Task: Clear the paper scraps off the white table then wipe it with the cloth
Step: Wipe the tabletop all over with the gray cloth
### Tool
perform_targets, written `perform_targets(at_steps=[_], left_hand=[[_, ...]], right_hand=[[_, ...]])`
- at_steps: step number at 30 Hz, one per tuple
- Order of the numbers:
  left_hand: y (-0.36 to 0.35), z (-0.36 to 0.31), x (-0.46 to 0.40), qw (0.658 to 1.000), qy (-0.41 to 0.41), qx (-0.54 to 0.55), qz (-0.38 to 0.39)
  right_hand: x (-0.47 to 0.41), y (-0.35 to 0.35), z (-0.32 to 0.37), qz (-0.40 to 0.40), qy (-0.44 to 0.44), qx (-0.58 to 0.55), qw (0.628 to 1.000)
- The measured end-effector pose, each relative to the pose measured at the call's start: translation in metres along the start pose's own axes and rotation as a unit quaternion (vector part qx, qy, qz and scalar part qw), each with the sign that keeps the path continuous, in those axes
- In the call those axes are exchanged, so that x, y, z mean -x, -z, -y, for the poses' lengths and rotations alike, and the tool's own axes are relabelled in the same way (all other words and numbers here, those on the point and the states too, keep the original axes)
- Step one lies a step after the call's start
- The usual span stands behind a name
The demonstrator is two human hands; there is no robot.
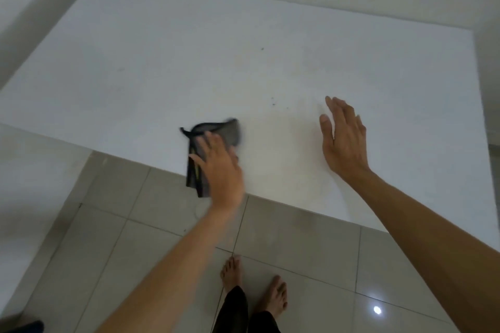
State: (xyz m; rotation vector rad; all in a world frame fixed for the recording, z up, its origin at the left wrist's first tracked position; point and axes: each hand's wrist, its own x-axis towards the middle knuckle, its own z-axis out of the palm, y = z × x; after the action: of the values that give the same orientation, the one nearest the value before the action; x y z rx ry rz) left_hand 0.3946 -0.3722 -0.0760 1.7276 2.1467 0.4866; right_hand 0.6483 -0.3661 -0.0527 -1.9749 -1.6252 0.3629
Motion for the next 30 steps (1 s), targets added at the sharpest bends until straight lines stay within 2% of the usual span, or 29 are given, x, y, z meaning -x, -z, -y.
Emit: perform_targets(at_steps=[3, 5, 7, 8, 10, 12, 17, 20, 22, 25, 30], left_hand=[[-0.046, -0.059, 0.051, 0.996, -0.079, 0.042, 0.014], [-0.049, -0.1, 0.07, 0.985, -0.067, 0.14, 0.082], [-0.037, -0.126, 0.073, 0.957, -0.046, 0.238, 0.158], [-0.028, -0.132, 0.07, 0.941, -0.034, 0.287, 0.173], [-0.007, -0.13, 0.059, 0.918, -0.004, 0.364, 0.154], [0.01, -0.111, 0.043, 0.92, -0.005, 0.379, 0.096], [0.03, -0.037, -0.027, 0.956, -0.025, 0.291, -0.032], [0.041, 0.002, -0.067, 0.977, -0.124, 0.16, -0.068], [0.046, 0.027, -0.092, 0.977, -0.198, 0.056, -0.056], [0.051, 0.055, -0.128, 0.961, -0.266, -0.067, -0.026], [0.04, 0.074, -0.166, 0.954, -0.262, -0.137, 0.06]], right_hand=[[0.001, 0.004, -0.001, -0.003, 0.007, 0.0, 1.0], [0.0, 0.011, -0.001, -0.011, 0.015, -0.009, 1.0], [-0.003, 0.02, 0.002, -0.044, 0.021, -0.027, 0.998], [-0.004, 0.025, 0.003, -0.066, 0.02, -0.037, 0.997], [-0.003, 0.03, 0.009, -0.1, 0.015, -0.057, 0.993], [0.003, 0.027, 0.019, -0.106, 0.017, -0.059, 0.992], [0.031, -0.018, 0.042, -0.009, 0.032, 0.023, 0.999], [0.045, -0.044, 0.037, 0.03, 0.024, 0.125, 0.991], [0.047, -0.05, 0.036, 0.03, 0.022, 0.149, 0.988], [0.049, -0.05, 0.04, -0.002, -0.004, 0.143, 0.99], [0.05, -0.054, 0.044, -0.081, -0.029, 0.11, 0.99]])
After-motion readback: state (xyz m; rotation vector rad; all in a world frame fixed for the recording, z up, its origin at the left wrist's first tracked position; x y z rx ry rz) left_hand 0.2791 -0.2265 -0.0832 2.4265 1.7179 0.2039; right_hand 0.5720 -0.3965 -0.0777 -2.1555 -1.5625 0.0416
